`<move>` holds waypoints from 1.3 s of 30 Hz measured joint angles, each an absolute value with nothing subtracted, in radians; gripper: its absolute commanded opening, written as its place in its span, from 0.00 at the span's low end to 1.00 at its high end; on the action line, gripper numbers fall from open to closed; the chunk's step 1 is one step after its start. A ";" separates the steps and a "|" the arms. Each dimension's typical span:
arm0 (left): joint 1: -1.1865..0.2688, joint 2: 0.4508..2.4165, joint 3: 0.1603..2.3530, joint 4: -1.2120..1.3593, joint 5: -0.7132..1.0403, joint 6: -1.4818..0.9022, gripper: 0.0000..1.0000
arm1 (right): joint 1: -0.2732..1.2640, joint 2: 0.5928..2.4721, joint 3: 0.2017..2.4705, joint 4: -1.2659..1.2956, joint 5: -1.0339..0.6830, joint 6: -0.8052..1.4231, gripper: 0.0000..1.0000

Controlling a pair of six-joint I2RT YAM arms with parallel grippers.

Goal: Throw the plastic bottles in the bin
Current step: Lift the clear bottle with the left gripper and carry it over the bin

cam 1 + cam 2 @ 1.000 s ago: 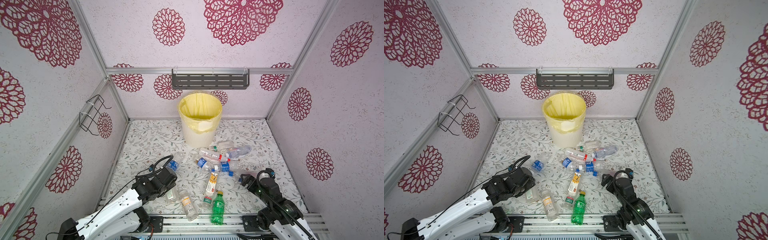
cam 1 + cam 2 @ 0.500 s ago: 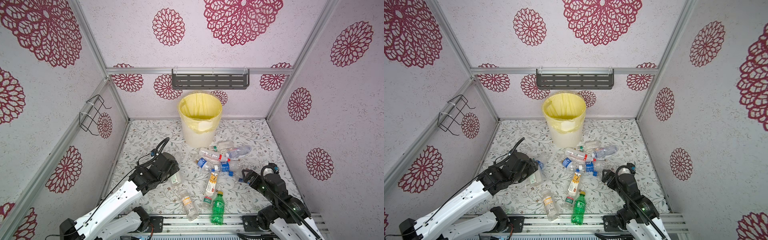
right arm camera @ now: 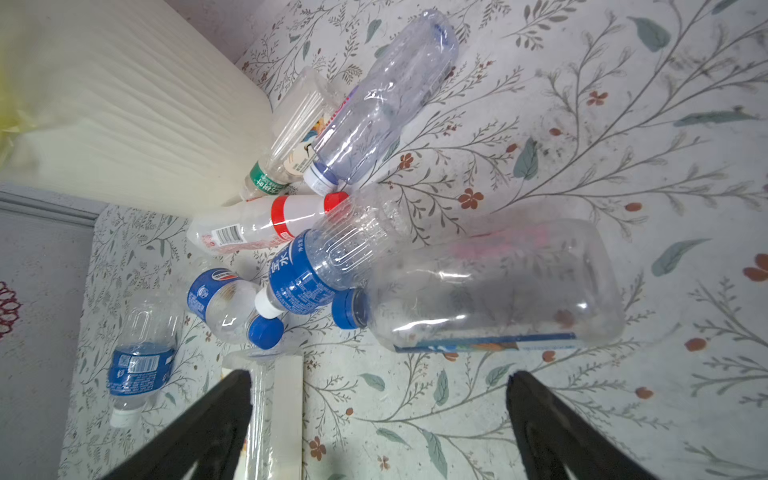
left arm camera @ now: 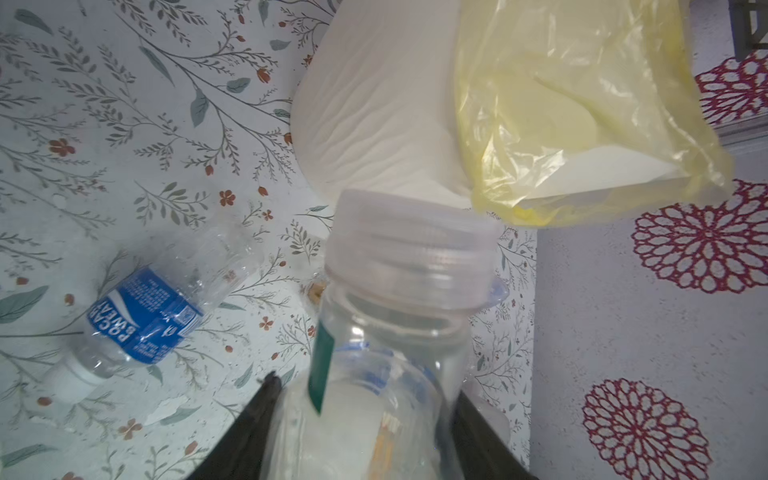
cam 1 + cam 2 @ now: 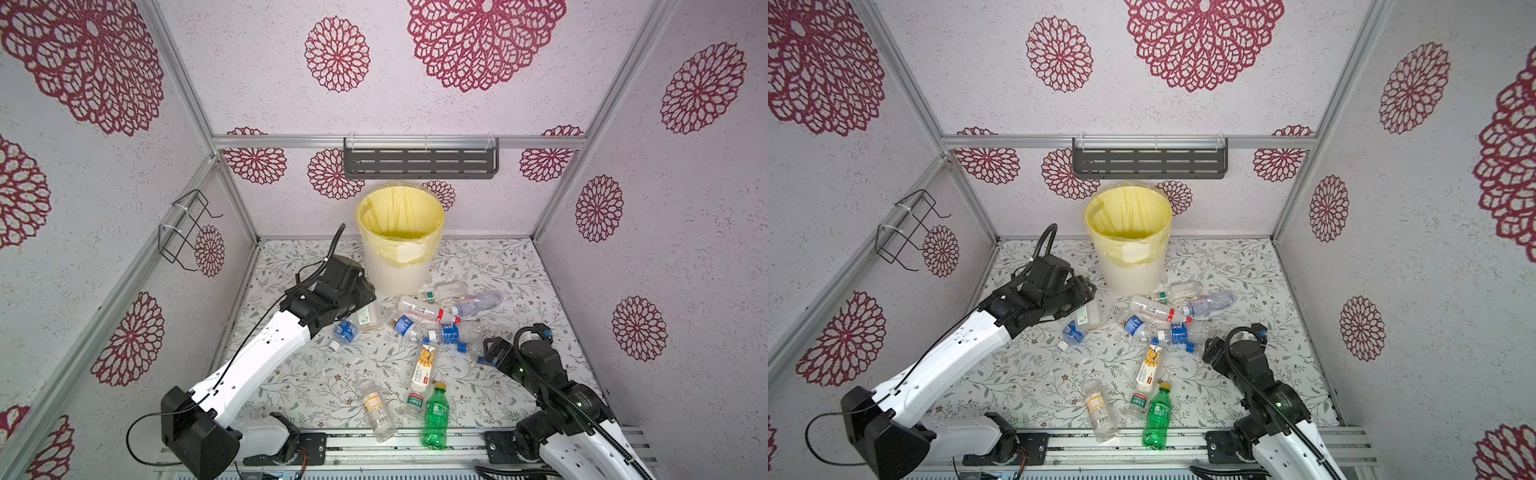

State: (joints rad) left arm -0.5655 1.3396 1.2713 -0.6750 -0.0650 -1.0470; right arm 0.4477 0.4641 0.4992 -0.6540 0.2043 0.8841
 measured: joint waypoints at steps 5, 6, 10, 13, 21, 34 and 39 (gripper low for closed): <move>-0.521 1.417 1.369 -0.636 0.009 -1.008 0.37 | 0.448 0.519 0.499 -0.605 0.229 0.862 0.99; -0.516 1.423 1.382 -0.630 0.018 -1.002 0.37 | 0.448 0.536 0.500 -0.590 0.225 0.855 0.99; -0.494 1.441 1.438 -0.609 0.071 -0.979 0.37 | 0.448 0.628 0.503 -0.527 0.207 0.832 0.99; -0.463 1.455 1.479 -0.595 0.105 -0.968 0.37 | 0.448 0.677 0.518 -0.507 0.207 0.829 0.99; -0.398 1.463 1.553 -0.554 0.176 -0.910 0.40 | 0.448 0.709 0.522 -0.404 0.207 0.841 0.99; -0.321 1.348 1.461 -0.286 0.269 -0.915 0.42 | 0.448 0.708 0.522 -0.374 0.227 0.866 0.99; -0.320 1.321 1.434 -0.219 0.280 -0.931 0.42 | 0.448 0.688 0.522 -0.378 0.232 0.867 0.99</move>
State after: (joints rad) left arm -0.3199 1.3212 1.4342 -0.2188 0.2802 -0.9314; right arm 0.4477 0.6884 0.5220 -0.3779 0.2321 0.8673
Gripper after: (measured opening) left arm 0.569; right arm 0.989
